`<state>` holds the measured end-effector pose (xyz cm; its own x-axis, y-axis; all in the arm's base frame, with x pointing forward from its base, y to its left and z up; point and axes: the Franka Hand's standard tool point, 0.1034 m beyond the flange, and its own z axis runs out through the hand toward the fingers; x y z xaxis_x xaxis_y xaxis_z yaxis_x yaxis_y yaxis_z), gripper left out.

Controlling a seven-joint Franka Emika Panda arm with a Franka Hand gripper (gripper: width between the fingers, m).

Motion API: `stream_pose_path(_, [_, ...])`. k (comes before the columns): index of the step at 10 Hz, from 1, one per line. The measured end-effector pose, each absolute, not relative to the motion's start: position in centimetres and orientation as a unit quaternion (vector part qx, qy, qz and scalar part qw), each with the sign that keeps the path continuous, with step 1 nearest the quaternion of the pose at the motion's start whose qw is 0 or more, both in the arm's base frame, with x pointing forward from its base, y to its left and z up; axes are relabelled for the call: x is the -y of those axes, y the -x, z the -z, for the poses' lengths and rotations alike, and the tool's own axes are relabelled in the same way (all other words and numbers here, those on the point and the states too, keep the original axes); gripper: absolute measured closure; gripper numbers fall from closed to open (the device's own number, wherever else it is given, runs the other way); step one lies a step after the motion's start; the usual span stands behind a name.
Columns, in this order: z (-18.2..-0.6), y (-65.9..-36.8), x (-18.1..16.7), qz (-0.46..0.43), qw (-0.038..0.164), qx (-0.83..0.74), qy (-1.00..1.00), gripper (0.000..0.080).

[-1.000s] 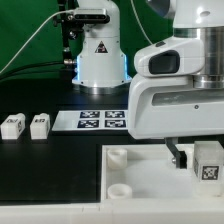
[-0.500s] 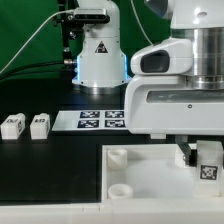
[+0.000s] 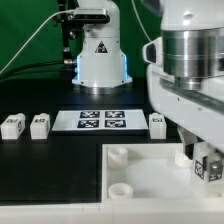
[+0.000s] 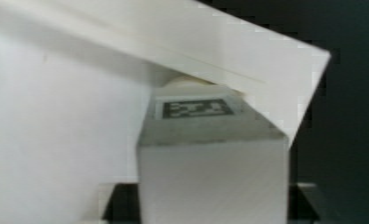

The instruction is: Assemble one leg

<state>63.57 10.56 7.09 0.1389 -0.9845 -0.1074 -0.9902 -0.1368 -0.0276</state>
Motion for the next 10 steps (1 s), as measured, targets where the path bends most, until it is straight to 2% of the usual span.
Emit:
stream_pose_path(2, [-7.1,-63.3,-10.7,-0.039,0.041,-0.732,0.679,0.0505])
stream_pose_path(5, [-7.0,-63.3,-10.7,-0.039,0.039,-0.738,0.673,0.0505])
stream_pose_path(6, [-7.0,-63.3,-10.7,-0.039,0.039,-0.738,0.673,0.0278])
stream_pose_path(7, [-7.0,-63.3,-10.7,-0.039,0.039,-0.732,0.679,0.0278])
stream_pose_path(8, [-7.0,-63.2,-10.8,-0.038,0.040,-0.715,0.697,0.0177])
stream_pose_path(10, [-7.2,-63.2,-12.5,-0.022,0.045,-0.660,0.749,0.0152])
